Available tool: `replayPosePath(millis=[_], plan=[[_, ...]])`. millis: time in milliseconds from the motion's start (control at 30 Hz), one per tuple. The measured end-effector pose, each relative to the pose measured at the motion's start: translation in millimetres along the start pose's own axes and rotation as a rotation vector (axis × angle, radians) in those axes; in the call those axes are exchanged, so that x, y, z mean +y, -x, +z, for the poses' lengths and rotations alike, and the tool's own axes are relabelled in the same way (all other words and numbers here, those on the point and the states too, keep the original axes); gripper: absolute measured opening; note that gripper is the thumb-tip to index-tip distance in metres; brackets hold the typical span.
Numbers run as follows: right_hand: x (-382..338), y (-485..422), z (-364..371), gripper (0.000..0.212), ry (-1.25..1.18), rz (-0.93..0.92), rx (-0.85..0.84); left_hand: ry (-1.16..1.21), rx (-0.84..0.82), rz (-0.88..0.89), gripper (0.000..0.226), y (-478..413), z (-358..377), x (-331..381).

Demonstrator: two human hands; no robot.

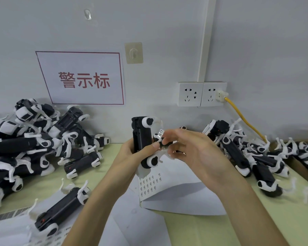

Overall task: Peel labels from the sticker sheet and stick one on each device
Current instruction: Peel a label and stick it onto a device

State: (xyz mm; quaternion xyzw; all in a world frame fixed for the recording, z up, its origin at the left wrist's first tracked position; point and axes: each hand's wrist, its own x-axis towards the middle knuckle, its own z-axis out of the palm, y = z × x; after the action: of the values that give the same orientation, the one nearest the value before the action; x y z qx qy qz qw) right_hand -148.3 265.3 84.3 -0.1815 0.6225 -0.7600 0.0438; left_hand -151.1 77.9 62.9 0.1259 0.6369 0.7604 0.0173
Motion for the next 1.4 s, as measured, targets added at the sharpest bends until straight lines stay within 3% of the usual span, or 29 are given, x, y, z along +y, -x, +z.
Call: replayPosePath(millis=[167,300,433,700,900,1400], plan=[[-1,2,9,0.023,0.125,-0.026,0.117,-0.051,-0.019,0.007,0.02,0,2,0],[1,3,17,0.008,0.256,-0.132,0.22,-0.124,-0.01,0.026,0.022,-1,5,-3],[5,2,22,0.011,0.328,-0.21,0.285,-0.173,0.021,0.053,0.024,-2,10,-4],[8,2,25,0.009,0.349,-0.24,0.347,-0.215,0.032,0.12,0.03,-1,16,-5],[8,1,27,0.012,0.376,-0.249,0.371,-0.245,0.019,0.174,0.016,-2,18,-7],[6,5,31,0.013,0.361,-0.264,0.412,-0.295,0.063,0.279,0.017,-3,22,-10]])
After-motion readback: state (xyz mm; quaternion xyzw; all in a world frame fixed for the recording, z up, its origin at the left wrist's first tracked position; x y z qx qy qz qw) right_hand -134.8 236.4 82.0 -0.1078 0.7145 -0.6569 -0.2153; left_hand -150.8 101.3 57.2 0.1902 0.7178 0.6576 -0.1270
